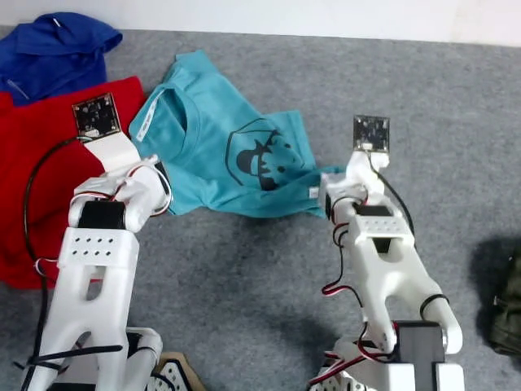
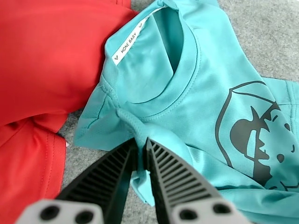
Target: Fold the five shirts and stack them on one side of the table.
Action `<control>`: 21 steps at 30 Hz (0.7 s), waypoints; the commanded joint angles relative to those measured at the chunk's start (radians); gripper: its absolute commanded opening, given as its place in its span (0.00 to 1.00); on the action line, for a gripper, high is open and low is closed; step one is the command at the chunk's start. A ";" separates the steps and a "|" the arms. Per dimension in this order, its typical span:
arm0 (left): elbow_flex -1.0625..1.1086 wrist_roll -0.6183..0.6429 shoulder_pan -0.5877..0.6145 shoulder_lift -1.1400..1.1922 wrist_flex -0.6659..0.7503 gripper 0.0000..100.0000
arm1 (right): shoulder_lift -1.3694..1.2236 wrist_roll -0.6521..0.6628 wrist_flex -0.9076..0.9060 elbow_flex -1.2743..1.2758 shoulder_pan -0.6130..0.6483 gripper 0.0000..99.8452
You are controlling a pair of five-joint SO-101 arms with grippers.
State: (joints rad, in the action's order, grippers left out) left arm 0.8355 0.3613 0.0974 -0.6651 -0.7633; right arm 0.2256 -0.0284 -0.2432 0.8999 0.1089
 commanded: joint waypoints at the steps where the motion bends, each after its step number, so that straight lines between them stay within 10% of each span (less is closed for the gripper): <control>1: -0.004 0.005 -0.019 -0.028 0.021 0.01 | 0.036 -0.008 -0.004 -0.028 0.001 0.25; 21: 0.010 0.003 -0.021 -0.028 0.021 0.01 | 0.358 -0.012 -0.171 0.216 0.008 0.17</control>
State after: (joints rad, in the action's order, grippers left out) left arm 0.8523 0.3613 0.0974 -0.6651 -0.7633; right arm 0.5616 -0.0315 -0.3844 1.1669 0.1089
